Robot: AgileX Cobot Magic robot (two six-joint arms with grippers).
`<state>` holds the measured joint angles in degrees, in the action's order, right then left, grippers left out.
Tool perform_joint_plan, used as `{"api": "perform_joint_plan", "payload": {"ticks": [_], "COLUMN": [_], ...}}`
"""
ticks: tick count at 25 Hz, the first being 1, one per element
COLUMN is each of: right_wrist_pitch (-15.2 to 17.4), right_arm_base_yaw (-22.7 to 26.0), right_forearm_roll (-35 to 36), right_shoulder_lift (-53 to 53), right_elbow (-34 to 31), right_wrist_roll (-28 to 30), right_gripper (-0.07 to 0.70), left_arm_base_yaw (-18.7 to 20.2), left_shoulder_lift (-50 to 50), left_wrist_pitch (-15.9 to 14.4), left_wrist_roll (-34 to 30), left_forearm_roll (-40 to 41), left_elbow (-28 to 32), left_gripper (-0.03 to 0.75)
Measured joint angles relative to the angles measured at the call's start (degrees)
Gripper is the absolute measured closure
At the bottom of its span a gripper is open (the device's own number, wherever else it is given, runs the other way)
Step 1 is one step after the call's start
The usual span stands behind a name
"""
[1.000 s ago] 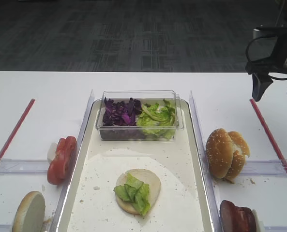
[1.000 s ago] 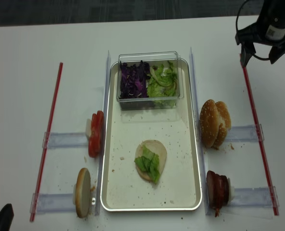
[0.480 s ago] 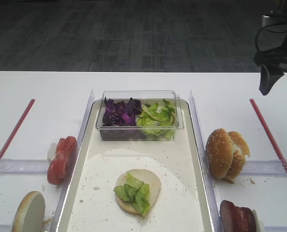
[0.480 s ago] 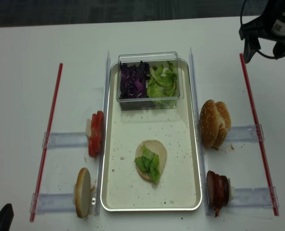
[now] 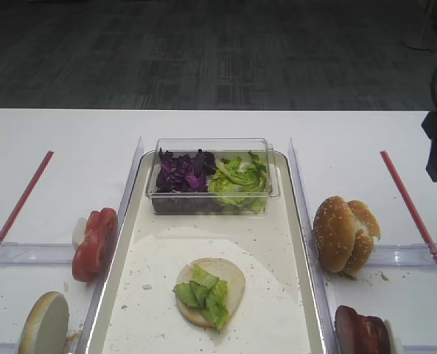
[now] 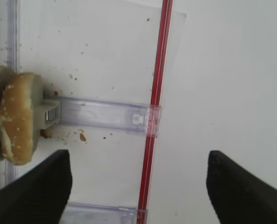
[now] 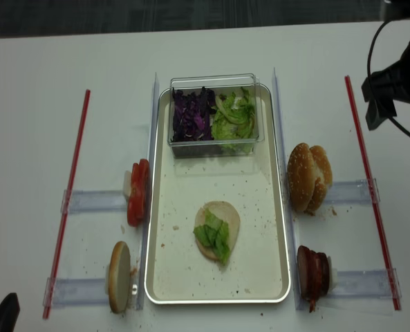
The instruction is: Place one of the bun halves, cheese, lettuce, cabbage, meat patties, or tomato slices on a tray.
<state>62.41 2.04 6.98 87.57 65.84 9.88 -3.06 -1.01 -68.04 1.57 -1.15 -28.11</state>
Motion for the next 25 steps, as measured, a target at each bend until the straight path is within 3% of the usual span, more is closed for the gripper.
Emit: {"api": "perform_joint_plan", "payload": {"ticks": [9, 17, 25], "right_wrist_pitch": [-5.0, -5.7, -5.1], "right_arm_base_yaw": [0.0, 0.0, 0.0], "right_forearm_roll": [-0.1, -0.1, -0.6], "right_shoulder_lift": [-17.6, -36.0, -57.5], "right_elbow": [-17.4, -29.9, -36.7], "right_wrist_roll": [0.0, -0.8, -2.8], "right_gripper": [0.026, 0.030, 0.039], "left_arm_base_yaw": [0.0, 0.0, 0.0], "left_shoulder_lift": [0.0, 0.0, 0.0], "left_wrist_pitch": [0.0, 0.0, 0.0], "left_wrist_roll": [0.0, 0.0, 0.0], "left_forearm_roll": [0.0, 0.0, 0.0], "left_elbow": [0.0, 0.0, 0.0], "left_gripper": [0.225, 0.225, 0.225]}}
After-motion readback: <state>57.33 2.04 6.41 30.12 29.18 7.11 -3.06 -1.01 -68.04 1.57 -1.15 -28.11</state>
